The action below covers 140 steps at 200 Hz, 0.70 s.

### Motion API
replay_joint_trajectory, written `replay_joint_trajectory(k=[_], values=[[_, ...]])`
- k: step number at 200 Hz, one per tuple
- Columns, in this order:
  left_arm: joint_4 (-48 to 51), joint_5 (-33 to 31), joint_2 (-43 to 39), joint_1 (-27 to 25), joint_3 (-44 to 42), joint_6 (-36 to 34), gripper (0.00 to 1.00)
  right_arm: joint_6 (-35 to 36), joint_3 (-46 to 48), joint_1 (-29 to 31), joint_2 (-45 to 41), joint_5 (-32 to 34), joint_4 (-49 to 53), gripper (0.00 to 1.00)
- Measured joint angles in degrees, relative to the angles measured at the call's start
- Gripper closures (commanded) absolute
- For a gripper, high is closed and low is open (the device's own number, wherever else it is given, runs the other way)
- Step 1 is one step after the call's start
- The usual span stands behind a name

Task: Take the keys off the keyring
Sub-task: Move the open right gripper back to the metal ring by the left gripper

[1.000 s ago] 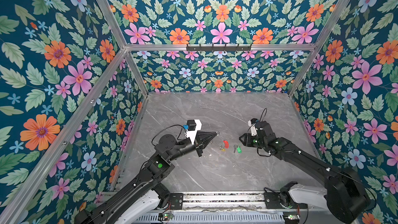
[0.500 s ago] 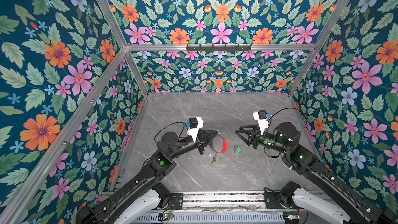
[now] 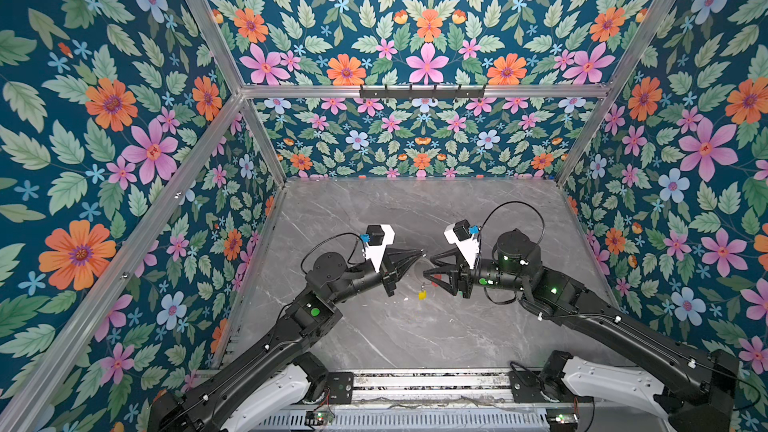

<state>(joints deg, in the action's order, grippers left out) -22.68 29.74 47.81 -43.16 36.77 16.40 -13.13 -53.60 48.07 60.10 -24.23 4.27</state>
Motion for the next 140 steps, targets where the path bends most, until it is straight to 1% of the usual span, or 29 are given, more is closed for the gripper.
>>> replay_joint_trajectory(k=[4, 14, 25, 62, 66, 79, 89, 106, 120, 140], values=[[0.0, 0.0, 0.0, 0.0, 0.0, 0.0, 1.0, 0.0, -0.1, 0.0, 0.3, 0.4, 0.3, 0.58], [0.0, 0.0, 0.0, 0.0, 0.0, 0.0, 1.0, 0.4, -0.1, 0.0, 0.8, 1.3, 0.9, 0.7], [0.0, 0.0, -0.1, 0.0, 0.0, 0.0, 1.0, 1.1, -0.1, 0.0, 1.4, 2.2, 1.9, 0.78], [0.2, -0.7, -0.1, 0.0, 0.0, 0.1, 1.0, 2.7, 0.1, 0.2, 1.7, 1.7, 2.2, 1.0], [0.2, -0.8, -0.1, 0.0, 0.0, 0.1, 0.97, 2.8, 0.1, 0.3, 1.7, 1.5, 2.2, 1.0], [0.3, -1.1, -0.2, 0.0, 0.0, 0.1, 0.77, 2.8, 0.1, 0.2, 1.6, 1.4, 2.2, 1.0], [0.5, -1.0, -0.4, 0.0, 0.0, 0.1, 0.67, 2.8, 0.0, 0.1, 1.6, 2.0, 2.5, 1.0], [0.4, -1.5, -1.7, 0.0, -0.1, 0.2, 0.59, 2.7, -0.1, -1.4, 1.6, 2.1, 3.9, 1.0], [0.5, -2.8, -2.8, 0.0, -0.5, 0.1, 0.53, 2.4, -0.1, -3.8, 1.4, -0.2, 4.9, 1.0], [1.1, -4.1, -4.0, 0.4, -1.2, 0.1, 0.5, 1.5, -0.4, -7.7, 0.9, -3.9, 5.6, 1.0]])
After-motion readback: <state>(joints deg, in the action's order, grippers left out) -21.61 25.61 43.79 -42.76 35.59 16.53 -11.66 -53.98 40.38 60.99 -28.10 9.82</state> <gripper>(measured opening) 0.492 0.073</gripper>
